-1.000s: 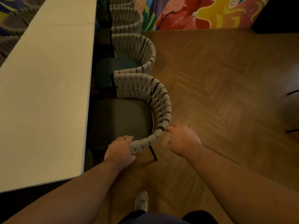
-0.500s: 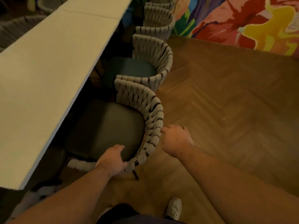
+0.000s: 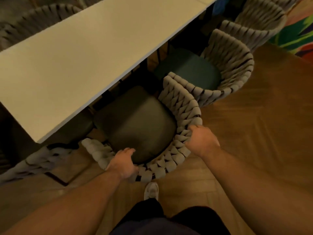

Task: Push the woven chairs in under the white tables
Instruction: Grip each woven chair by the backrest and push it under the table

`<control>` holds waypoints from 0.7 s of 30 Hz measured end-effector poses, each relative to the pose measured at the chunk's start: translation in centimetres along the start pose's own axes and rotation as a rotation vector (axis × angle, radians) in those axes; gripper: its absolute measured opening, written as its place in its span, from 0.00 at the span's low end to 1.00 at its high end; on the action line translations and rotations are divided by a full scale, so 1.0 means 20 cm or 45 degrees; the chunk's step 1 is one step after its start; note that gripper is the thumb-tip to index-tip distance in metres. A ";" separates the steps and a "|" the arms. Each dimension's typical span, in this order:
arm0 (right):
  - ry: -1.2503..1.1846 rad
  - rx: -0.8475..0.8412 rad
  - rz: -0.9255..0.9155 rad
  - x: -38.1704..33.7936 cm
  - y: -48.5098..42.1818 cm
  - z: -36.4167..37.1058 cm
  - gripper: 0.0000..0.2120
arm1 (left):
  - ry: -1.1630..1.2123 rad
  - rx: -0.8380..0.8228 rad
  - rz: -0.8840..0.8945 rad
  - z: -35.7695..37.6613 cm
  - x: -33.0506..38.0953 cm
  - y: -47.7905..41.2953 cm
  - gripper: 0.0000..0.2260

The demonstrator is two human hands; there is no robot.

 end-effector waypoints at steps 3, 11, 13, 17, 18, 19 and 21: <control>-0.016 -0.094 0.013 0.06 -0.14 -0.03 0.34 | -0.002 0.092 -0.134 -0.02 -0.02 -0.03 0.39; 0.271 -0.340 -0.082 0.22 -0.55 -0.03 0.29 | 0.353 0.230 -0.627 0.33 0.03 -0.05 0.39; 0.294 -0.394 -0.081 0.24 -0.60 -0.02 0.27 | 0.465 0.255 -0.711 0.46 0.10 -0.05 0.38; 0.061 -0.272 -0.058 0.32 -0.66 0.01 0.21 | 1.159 0.786 -0.755 0.60 0.28 -0.05 0.47; -0.091 -0.217 -0.030 0.34 -0.68 0.02 0.24 | 1.361 0.901 -0.808 0.62 0.30 -0.06 0.50; -0.255 -0.170 0.023 0.36 -0.70 0.03 0.28 | 1.584 0.957 -0.862 0.65 0.32 -0.08 0.51; -0.598 -0.166 0.186 0.39 -0.74 0.05 0.36 | 2.200 1.000 -0.819 0.71 0.35 -0.14 0.44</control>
Point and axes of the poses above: each hand's wrist, its own y-axis away from the middle knuckle, its own z-axis out of the palm, x = y × z, the point moved 3 cm from there along -y, towards the middle knuckle, and after that the axes turned 14 degrees about -x, right-handed, at the moved point
